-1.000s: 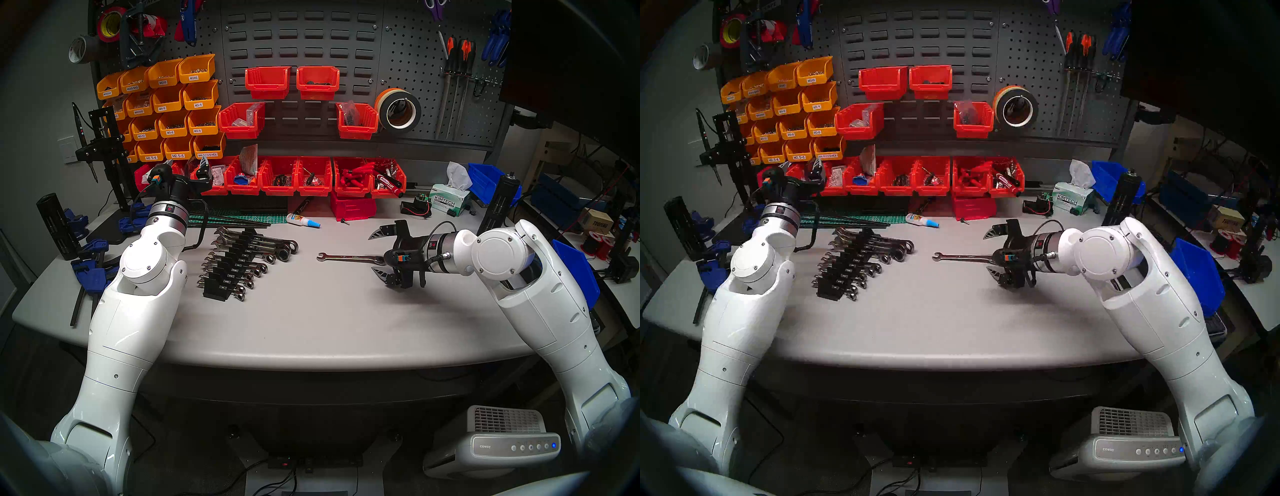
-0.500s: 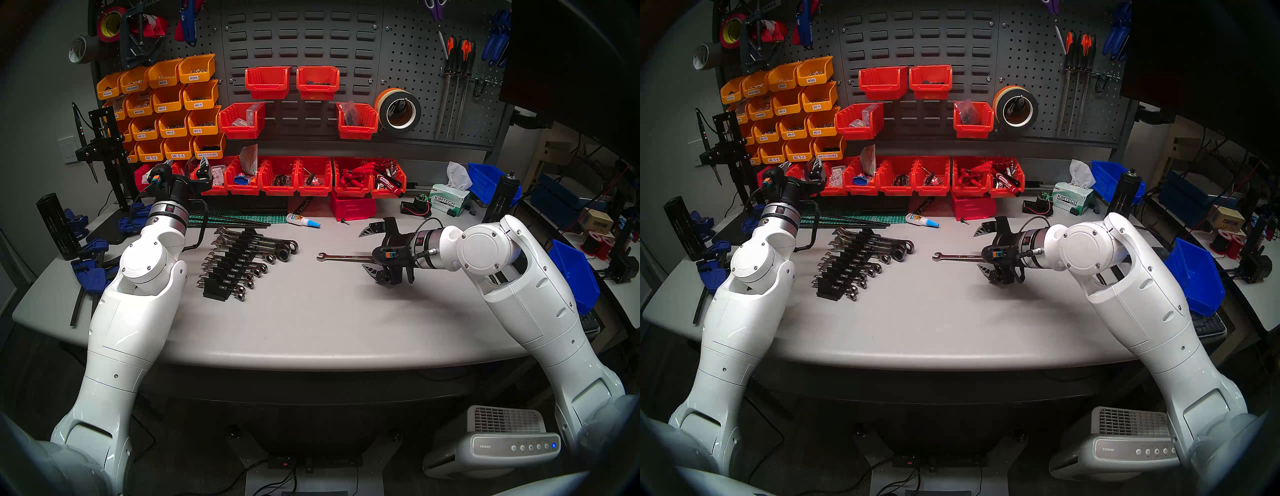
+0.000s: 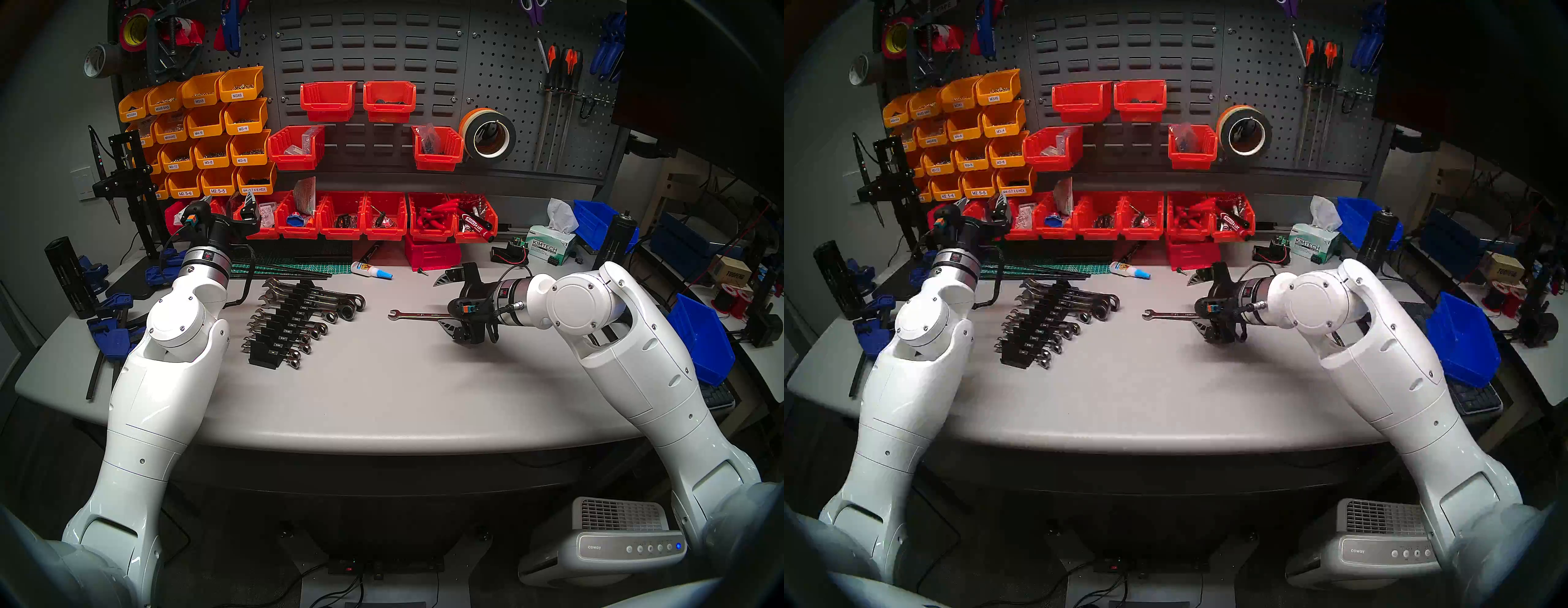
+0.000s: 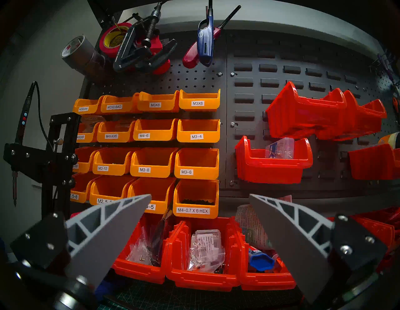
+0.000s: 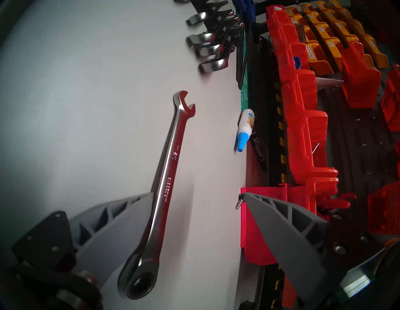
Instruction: Put the wrenches on the table into the correct slot in the case
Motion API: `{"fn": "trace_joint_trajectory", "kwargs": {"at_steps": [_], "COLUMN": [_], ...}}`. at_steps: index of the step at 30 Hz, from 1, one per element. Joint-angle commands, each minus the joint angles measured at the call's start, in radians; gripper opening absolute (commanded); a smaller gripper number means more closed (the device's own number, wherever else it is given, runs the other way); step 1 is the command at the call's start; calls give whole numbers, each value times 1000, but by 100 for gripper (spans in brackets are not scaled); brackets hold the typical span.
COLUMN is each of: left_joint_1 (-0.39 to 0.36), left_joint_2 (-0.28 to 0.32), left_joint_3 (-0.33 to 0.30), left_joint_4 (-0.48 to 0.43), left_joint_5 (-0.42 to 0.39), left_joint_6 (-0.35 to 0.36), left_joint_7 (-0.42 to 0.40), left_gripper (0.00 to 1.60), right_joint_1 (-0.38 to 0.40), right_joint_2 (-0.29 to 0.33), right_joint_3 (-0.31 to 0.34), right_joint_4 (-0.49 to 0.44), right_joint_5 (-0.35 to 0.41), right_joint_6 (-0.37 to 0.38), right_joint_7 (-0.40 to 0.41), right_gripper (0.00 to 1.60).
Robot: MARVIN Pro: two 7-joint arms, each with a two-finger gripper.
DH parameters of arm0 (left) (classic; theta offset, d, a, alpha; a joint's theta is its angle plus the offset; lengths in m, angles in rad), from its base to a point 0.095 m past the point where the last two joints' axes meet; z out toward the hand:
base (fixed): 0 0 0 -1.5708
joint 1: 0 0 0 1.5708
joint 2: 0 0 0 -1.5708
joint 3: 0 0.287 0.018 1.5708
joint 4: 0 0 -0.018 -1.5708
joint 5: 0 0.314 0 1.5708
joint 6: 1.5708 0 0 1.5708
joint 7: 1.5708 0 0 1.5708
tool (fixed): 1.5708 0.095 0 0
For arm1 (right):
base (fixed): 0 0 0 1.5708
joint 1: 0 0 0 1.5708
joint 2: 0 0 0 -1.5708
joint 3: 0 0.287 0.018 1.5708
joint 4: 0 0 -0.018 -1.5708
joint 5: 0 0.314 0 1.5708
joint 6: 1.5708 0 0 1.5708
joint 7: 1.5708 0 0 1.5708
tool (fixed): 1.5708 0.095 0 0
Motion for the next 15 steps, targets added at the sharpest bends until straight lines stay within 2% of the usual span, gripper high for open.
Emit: {"fn": "trace_joint_trajectory", "kwargs": {"at_steps": [1,15], "left_joint_1": [-32,-32], "left_joint_2": [1,1], "left_joint_3": [-8,-8], "left_joint_4": [-28,-28], "left_joint_5": [0,0], "left_joint_6": [-12,-11], "left_joint_7": [0,0], "left_gripper": [160,160], "right_joint_1": [-11,-5], "right_joint_2": [7,18], "right_joint_3": [8,9], "right_joint_4": [-2,21], "right_joint_5": [-23,-55], "right_joint_6": [24,44], "right_joint_7": [-18,-46], "right_gripper": [160,160]}}
